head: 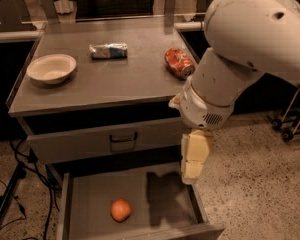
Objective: Pick orange from middle drawer and place on counter
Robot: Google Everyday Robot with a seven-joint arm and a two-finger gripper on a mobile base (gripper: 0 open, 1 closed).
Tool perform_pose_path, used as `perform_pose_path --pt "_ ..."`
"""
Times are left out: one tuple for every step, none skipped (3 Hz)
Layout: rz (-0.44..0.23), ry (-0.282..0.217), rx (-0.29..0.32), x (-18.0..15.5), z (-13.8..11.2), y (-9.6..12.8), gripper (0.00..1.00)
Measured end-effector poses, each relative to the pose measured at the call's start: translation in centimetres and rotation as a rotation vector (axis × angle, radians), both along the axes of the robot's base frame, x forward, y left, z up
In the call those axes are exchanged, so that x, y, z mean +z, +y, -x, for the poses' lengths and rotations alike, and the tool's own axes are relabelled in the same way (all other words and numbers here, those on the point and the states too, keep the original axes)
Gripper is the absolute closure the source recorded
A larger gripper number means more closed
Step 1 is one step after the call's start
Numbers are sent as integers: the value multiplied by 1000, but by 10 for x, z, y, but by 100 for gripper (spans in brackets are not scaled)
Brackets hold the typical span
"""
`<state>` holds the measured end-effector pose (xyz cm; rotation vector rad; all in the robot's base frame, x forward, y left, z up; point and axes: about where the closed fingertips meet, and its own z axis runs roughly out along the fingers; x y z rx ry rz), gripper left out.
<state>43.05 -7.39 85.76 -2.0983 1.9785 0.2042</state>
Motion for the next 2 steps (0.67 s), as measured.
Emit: perform_pose_path --pt "41 27 -16 -41 -1 11 0" --pt "102 52 -47 -87 -5 13 0"
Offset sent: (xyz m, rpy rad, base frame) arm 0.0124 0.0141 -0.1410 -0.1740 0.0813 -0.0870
